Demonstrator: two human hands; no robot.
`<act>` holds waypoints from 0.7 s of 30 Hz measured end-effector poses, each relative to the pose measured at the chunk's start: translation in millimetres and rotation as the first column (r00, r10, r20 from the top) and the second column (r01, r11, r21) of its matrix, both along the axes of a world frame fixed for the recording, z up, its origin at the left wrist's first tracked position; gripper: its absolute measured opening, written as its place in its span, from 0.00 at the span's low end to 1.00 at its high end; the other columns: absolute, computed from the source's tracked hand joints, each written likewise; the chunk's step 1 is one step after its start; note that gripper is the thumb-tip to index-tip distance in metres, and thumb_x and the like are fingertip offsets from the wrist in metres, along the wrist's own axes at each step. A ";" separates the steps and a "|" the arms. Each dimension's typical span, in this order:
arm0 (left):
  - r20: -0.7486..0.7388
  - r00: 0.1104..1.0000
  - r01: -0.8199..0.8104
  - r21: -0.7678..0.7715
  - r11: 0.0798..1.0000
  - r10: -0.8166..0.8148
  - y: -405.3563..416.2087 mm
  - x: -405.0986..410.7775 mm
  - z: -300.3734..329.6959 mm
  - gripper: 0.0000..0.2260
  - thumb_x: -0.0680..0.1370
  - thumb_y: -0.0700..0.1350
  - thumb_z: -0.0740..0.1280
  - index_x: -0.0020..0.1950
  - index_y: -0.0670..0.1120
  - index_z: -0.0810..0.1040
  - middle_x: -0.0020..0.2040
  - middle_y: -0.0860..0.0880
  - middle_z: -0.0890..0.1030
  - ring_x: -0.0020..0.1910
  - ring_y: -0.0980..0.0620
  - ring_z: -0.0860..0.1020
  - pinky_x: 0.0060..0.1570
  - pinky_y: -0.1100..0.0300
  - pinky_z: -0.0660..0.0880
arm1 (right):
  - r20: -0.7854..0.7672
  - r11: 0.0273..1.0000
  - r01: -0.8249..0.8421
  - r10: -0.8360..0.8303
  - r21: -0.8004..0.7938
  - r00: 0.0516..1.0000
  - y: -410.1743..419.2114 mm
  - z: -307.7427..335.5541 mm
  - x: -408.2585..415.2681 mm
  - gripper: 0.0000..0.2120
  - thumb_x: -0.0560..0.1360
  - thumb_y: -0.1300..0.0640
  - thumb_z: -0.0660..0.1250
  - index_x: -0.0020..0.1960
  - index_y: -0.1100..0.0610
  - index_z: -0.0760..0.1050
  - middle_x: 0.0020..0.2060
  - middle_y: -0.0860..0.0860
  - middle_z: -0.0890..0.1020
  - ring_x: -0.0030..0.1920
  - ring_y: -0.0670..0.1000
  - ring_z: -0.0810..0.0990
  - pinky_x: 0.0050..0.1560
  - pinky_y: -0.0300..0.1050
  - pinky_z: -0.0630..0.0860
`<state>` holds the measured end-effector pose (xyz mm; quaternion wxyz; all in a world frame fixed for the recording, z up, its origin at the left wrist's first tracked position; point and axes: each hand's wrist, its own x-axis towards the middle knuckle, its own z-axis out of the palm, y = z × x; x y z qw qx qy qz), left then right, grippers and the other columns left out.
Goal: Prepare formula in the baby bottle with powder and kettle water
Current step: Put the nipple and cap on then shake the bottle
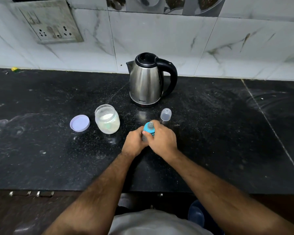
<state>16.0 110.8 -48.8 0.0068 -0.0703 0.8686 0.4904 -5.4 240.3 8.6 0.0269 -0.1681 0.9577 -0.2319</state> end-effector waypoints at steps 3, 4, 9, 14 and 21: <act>0.001 1.000 0.008 -0.002 1.000 -0.008 -2.3 0.9 0.4 0.17 0.70 0.48 0.72 0.59 0.52 0.78 0.43 0.54 0.84 0.41 0.59 0.81 0.45 0.59 0.78 | 0.033 0.999 0.051 -0.051 0.002 0.998 -3.0 0.0 1.0 0.21 0.76 0.42 0.66 0.63 0.52 0.71 0.51 0.53 0.83 0.52 0.59 0.81 0.49 0.52 0.76; 0.008 1.000 0.015 -0.008 1.000 -0.015 -3.2 0.4 0.6 0.17 0.70 0.47 0.74 0.58 0.52 0.78 0.42 0.55 0.83 0.39 0.62 0.80 0.43 0.65 0.75 | 0.058 1.000 0.007 -0.008 0.005 0.998 1.1 1.7 -4.9 0.22 0.75 0.41 0.67 0.63 0.52 0.71 0.50 0.53 0.83 0.52 0.58 0.81 0.49 0.52 0.76; 0.060 0.998 0.014 0.069 0.998 -0.018 -5.5 -1.4 0.3 0.24 0.66 0.45 0.80 0.60 0.50 0.79 0.45 0.54 0.85 0.44 0.61 0.81 0.48 0.66 0.74 | 0.213 0.949 -0.315 0.304 0.018 0.929 22.1 19.2 -39.7 0.25 0.72 0.41 0.70 0.66 0.46 0.72 0.55 0.45 0.82 0.55 0.49 0.80 0.53 0.49 0.76; 0.056 0.998 -0.006 0.043 0.999 0.004 -2.8 -0.9 -2.6 0.24 0.66 0.46 0.80 0.61 0.50 0.78 0.44 0.55 0.84 0.42 0.60 0.79 0.47 0.64 0.74 | 0.059 0.954 -0.299 0.297 0.018 0.953 20.4 3.7 -32.6 0.18 0.74 0.42 0.68 0.60 0.48 0.72 0.51 0.45 0.82 0.50 0.50 0.79 0.48 0.50 0.75; 0.013 1.000 -0.018 -0.040 0.999 0.019 2.2 1.8 3.8 0.19 0.70 0.48 0.72 0.62 0.52 0.77 0.44 0.53 0.84 0.42 0.57 0.80 0.45 0.61 0.76 | -0.058 0.992 -0.085 0.079 -0.098 0.995 7.2 -10.8 -9.3 0.20 0.75 0.43 0.66 0.63 0.52 0.72 0.54 0.50 0.83 0.52 0.56 0.81 0.50 0.49 0.75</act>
